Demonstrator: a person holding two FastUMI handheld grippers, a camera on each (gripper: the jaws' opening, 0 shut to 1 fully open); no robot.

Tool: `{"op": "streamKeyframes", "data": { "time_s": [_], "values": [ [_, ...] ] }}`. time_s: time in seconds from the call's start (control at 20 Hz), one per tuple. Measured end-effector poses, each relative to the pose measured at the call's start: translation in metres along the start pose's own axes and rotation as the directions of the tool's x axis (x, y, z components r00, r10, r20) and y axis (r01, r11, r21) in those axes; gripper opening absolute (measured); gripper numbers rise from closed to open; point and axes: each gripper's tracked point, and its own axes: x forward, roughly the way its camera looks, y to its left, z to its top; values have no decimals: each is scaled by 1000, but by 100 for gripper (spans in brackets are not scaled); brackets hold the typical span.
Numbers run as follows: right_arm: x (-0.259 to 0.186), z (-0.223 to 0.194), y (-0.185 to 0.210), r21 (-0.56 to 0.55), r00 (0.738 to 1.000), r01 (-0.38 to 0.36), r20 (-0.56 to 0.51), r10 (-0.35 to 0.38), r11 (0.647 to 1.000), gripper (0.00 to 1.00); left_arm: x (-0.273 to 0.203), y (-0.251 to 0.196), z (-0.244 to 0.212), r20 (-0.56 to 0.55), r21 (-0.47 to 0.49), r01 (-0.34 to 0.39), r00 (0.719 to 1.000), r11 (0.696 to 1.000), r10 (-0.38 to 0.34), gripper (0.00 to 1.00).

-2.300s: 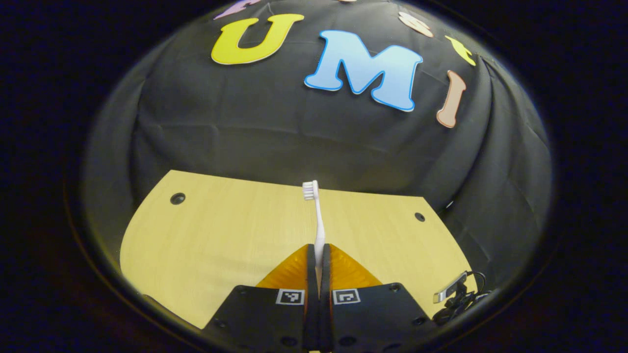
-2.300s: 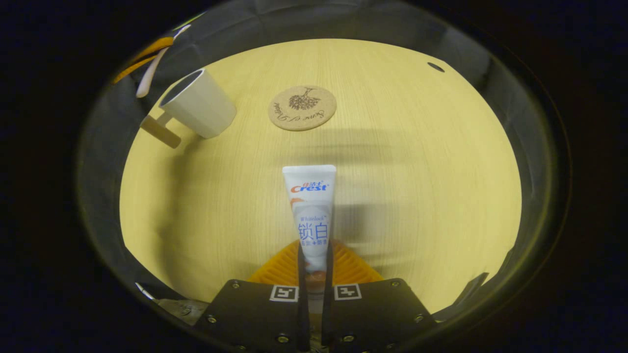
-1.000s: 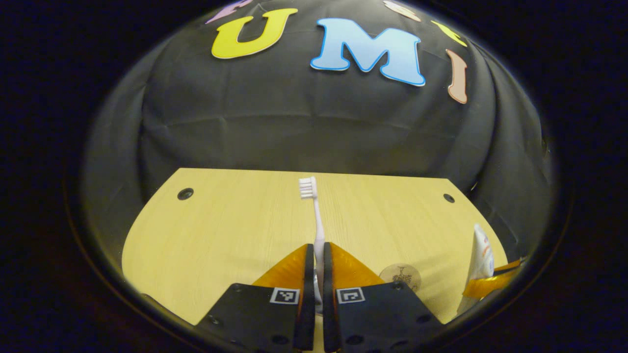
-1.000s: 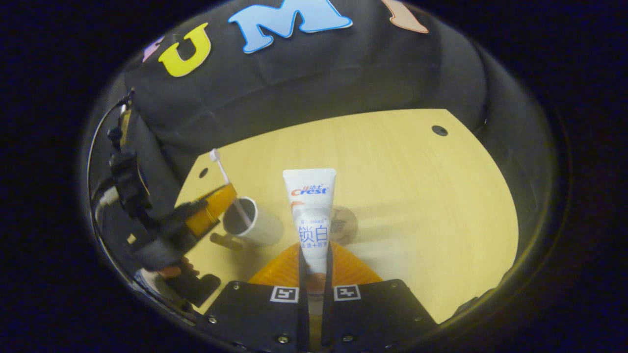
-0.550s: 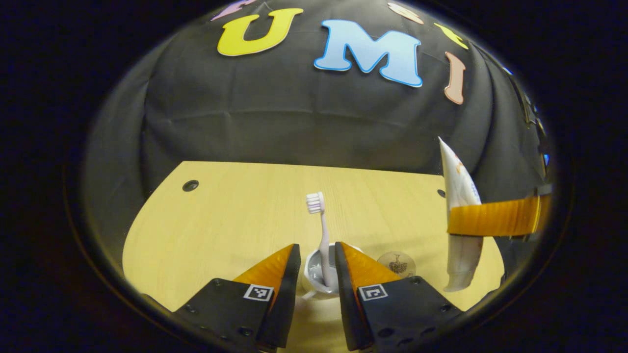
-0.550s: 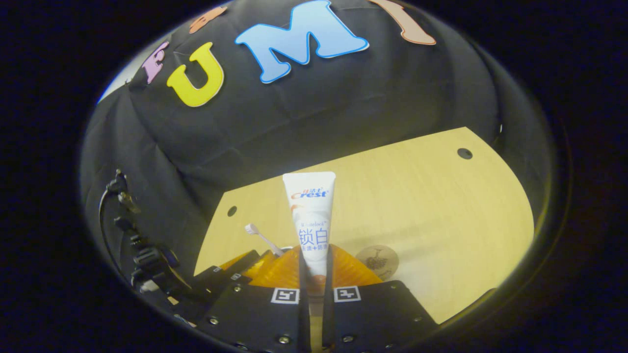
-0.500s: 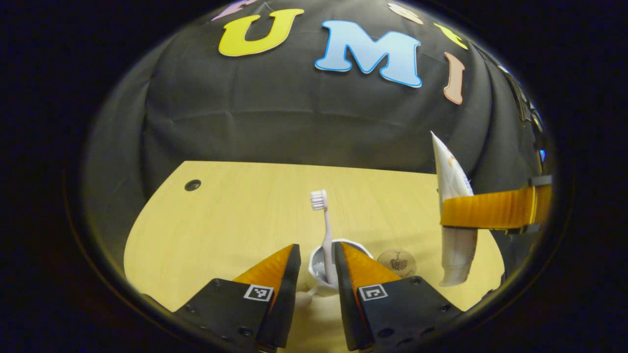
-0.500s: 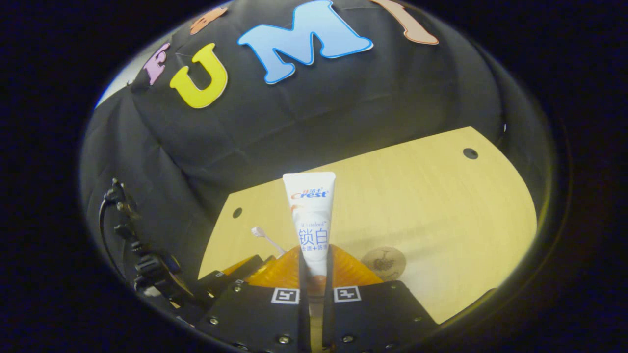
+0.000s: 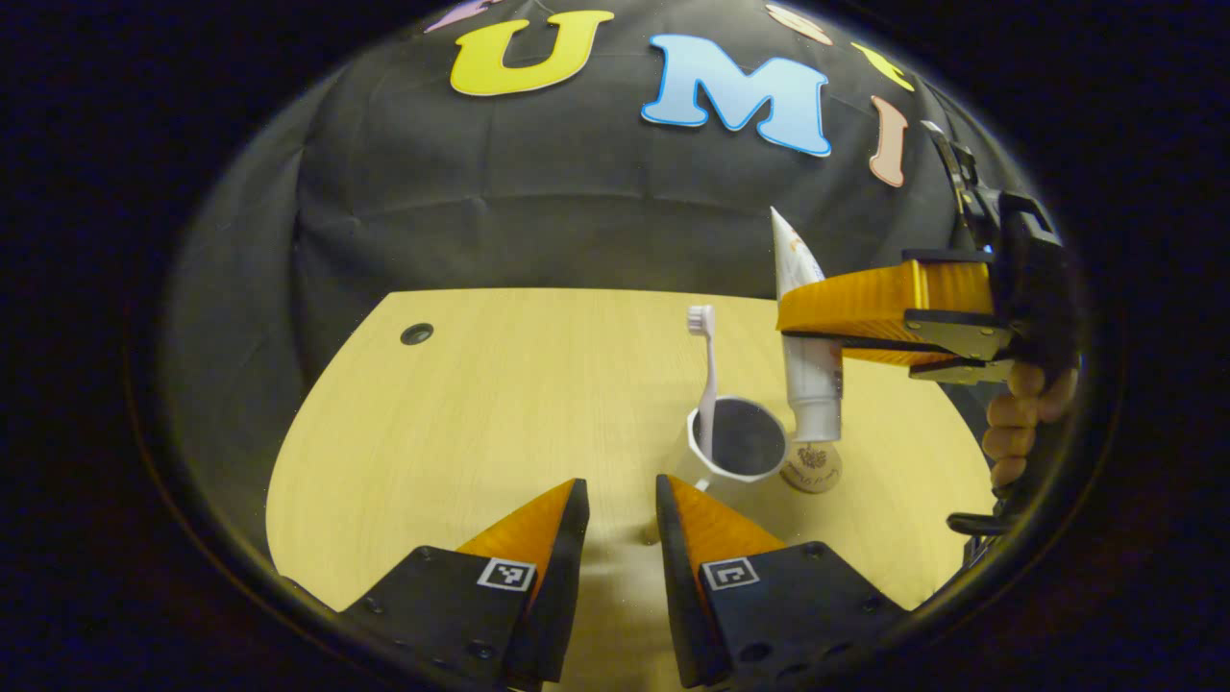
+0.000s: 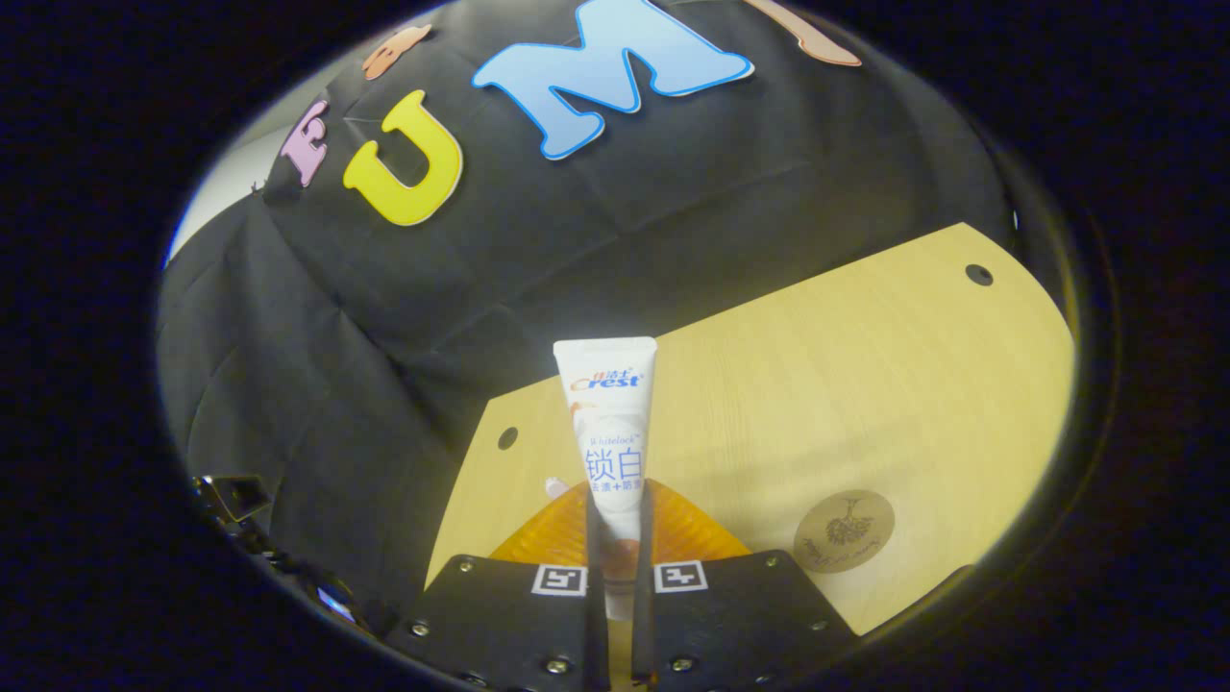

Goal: Put the toothbrush and toothpaste on the desktop into the cup, then pick up the cup and place it on the coaster on the desktop.

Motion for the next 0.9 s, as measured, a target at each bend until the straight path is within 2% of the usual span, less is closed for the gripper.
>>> {"op": "streamKeyframes", "data": {
  "time_s": [0.05,0.1,0.15,0.25,0.3,0.35,0.4,0.45,0.5,0.6,0.7,0.8,0.85,0.9],
  "values": [
    [7,-1,-1,-7,1000,11,9,-11,1000,11,-3,3,-4,-6,-2,5,1000,1000,-5,46],
    [12,-2,-2,-16,1000,21,18,-21,1000,11,-5,7,-6,-11,-4,8,1000,1000,-8,49],
    [16,-5,-3,-34,999,35,29,-34,999,11,-6,10,-9,-16,-4,8,1000,1000,-8,46],
    [24,-9,-5,-90,996,72,67,-67,993,11,-8,16,-14,-24,-1,7,1000,1000,-7,52],
    [28,-12,-9,-122,992,102,85,-93,987,11,-10,20,-16,-30,0,4,1000,1000,-4,49],
    [31,-17,-11,-150,989,124,97,-110,981,11,-9,24,-20,-37,1,-1,999,1000,1,52],
    [33,-21,-12,-171,987,135,110,-117,976,11,-10,29,-22,-41,1,-7,999,1000,7,49],
    [37,-26,-12,-187,985,143,124,-122,972,11,-10,31,-24,-46,-1,-11,999,1000,11,52],
    [40,-30,-11,-204,984,148,133,-122,968,11,-12,34,-27,-48,-4,-13,999,1000,13,49],
    [42,-35,-15,-236,978,173,156,-139,956,11,-14,37,-32,-56,-6,-18,998,1000,17,52],
    [43,-37,-16,-264,973,178,191,-130,948,11,-15,38,-38,-66,-4,-19,998,1000,19,46],
    [36,-34,-16,-288,962,190,244,-120,939,11,-13,34,-39,-74,-2,-14,997,1000,14,52],
    [39,-38,-18,-294,959,194,257,-118,936,12,-12,29,-40,-76,-2,-8,997,1000,8,49],
    [40,-41,-20,-296,957,197,265,-118,934,12,-13,26,-41,-78,-1,-1,997,1000,1,52]
  ]
}}
